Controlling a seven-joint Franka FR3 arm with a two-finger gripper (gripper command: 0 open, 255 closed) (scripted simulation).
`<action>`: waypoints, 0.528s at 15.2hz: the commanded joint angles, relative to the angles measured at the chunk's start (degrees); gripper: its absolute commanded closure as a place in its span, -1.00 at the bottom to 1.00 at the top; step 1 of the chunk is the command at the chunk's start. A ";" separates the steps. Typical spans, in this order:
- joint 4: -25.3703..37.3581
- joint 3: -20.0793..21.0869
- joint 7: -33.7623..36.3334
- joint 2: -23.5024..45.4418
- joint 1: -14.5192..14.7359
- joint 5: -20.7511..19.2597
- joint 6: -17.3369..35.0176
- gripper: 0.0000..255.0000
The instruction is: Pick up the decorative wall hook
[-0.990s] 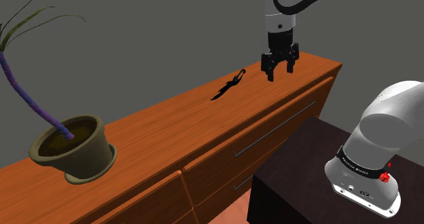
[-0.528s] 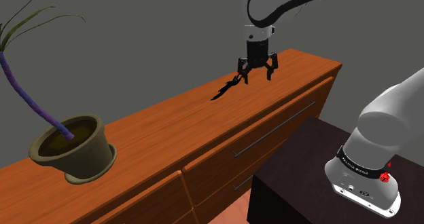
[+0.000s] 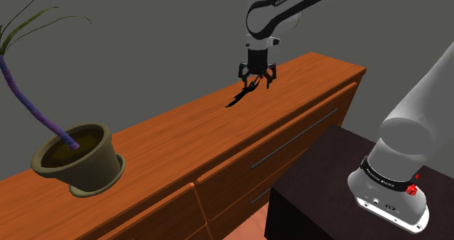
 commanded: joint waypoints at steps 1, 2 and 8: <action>2.96 -0.18 5.58 3.79 -0.71 -0.71 1.87 -1.00; 4.22 -0.39 8.12 5.57 -0.97 -1.08 2.90 -1.00; 11.47 -2.83 22.06 15.04 -1.92 -3.05 8.11 -1.00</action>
